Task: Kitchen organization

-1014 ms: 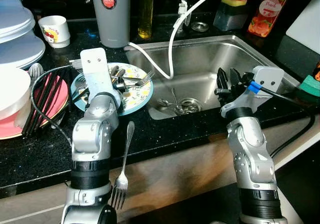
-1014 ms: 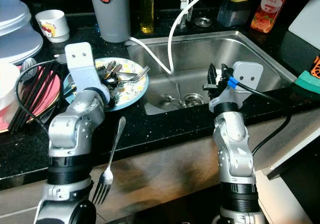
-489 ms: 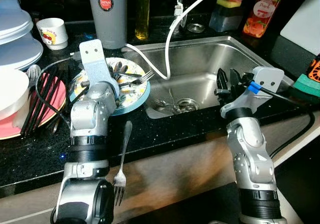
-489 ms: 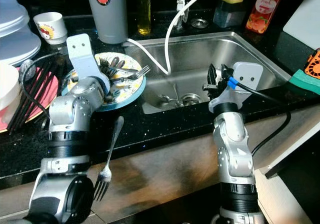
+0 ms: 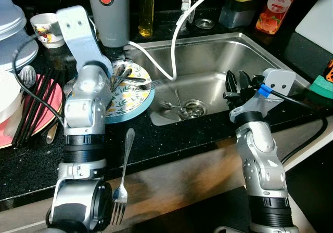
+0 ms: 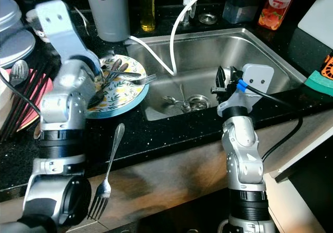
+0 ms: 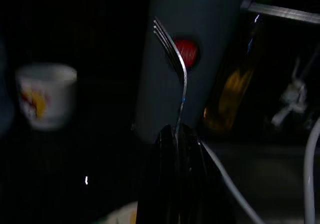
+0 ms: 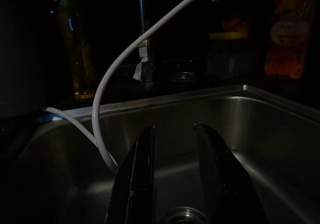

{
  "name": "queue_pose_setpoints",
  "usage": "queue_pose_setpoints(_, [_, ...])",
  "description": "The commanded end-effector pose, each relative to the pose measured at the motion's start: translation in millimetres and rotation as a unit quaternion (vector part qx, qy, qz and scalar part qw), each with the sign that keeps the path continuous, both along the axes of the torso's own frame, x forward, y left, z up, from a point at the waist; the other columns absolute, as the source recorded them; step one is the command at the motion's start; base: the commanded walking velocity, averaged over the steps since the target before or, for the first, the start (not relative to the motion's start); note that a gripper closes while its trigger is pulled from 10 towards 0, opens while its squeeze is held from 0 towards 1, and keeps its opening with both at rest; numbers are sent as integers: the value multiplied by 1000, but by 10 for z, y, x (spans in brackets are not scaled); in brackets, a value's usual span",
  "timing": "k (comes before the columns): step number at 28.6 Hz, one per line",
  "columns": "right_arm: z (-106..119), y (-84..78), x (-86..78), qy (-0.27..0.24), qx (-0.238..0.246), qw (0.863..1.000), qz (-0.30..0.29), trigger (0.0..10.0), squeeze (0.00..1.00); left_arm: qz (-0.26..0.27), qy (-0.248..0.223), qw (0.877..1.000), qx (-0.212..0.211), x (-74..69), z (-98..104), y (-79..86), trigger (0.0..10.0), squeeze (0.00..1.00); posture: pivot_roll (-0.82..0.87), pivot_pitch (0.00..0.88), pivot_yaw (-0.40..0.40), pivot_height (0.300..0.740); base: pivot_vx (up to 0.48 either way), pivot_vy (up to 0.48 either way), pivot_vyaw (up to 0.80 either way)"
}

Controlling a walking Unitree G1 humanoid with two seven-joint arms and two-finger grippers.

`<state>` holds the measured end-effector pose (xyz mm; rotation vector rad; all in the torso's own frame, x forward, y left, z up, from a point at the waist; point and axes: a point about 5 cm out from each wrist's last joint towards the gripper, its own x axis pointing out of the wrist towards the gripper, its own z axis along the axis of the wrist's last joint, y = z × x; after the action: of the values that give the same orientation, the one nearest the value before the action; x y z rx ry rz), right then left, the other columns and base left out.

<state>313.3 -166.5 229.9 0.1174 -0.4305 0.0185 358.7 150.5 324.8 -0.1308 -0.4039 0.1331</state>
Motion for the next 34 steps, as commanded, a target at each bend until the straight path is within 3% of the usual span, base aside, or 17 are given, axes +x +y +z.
queue_pose_setpoints(1, [-32,-19,14,10,2,1000,-1,10000,0,-2,-48,998,31,-22,168,-44,10000,0,22,95,-46,740,0,0,0])
queue_pose_setpoints(5, [-23,-10,24,8,1,1000,2,10000,0,-37,-77,996,20,52,312,-144,10000,0,20,90,-48,740,0,0,0])
queue_pose_setpoints(7, [-11,-3,38,6,0,1000,3,10000,0,-122,-65,990,-37,173,376,-375,10000,0,11,82,-41,740,0,0,0])
queue_pose_setpoints(9, [-5,-7,38,5,0,1000,2,10000,0,-228,-29,971,-63,254,331,-718,10000,0,11,82,-41,740,0,0,0])
queue_pose_setpoints(11, [-6,-18,32,4,0,1000,0,10000,0,-317,24,948,-14,265,151,-1122,10000,0,1,71,-36,740,0,0,0])
queue_pose_setpoints(14, [-7,-22,30,4,0,1000,-2,10000,0,-347,32,937,2,246,75,-1260,10000,0,1,71,-36,740,0,0,0])
queue_pose_setpoints(15, [-7,-27,26,3,0,1000,-3,10000,0,-384,59,921,11,225,-63,-1425,10000,0,1,71,-36,740,0,0,0])
queue_pose_setpoints(16, [-5,-31,25,3,1,1000,-5,10000,0,-396,75,915,18,216,-167,-1523,10000,0,-2,75,-31,740,0,0,0])
queue_pose_setpoints(17, [-4,-31,23,3,1,1000,-6,10000,0,-391,96,915,33,224,-297,-1601,10000,1000,-5,78,-30,740,0,0,0])
queue_pose_setpoints(19, [-9,-25,14,3,2,1000,-6,10000,0,-373,110,920,52,235,-450,-1652,10000,1000,-7,80,-31,740,0,0,0])
queue_pose_setpoints(22, [-12,-23,10,4,2,1000,-6,10000,0,-369,111,921,55,236,-479,-1656,10000,1000,-7,80,-31,740,0,0,0])
queue_pose_setpoints(24, [-24,-24,2,6,3,1000,-6,10000,0,-368,73,927,20,228,-388,-1578,10000,1000,-4,86,-33,740,0,0,0])
queue_pose_setpoints(25, [-28,-25,-1,7,3,1000,-6,10000,0,-375,53,926,-2,215,-324,-1525,10000,118,-1,90,-36,740,0,0,0])
queue_pose_setpoints(26, [-32,-27,0,7,3,1000,-6,10000,0,-385,36,922,-19,213,-271,-1479,10000,118,-1,90,-36,740,0,0,0])
queue_pose_setpoints(27, [-35,-26,-2,7,3,1000,-6,10000,0,-387,27,921,-23,212,-240,-1436,10000,0,14,95,-41,740,0,0,0])
queue_pose_setpoints(31, [-40,5,30,9,7,1000,1,10000,0,-367,-3,930,19,118,-248,-1235,10000,0,38,101,-49,740,0,0,0])
queue_pose_setpoints(34, [-45,25,39,10,9,1000,4,10000,0,-353,-7,934,52,36,-325,-1193,10000,0,38,101,-49,740,0,0,0])
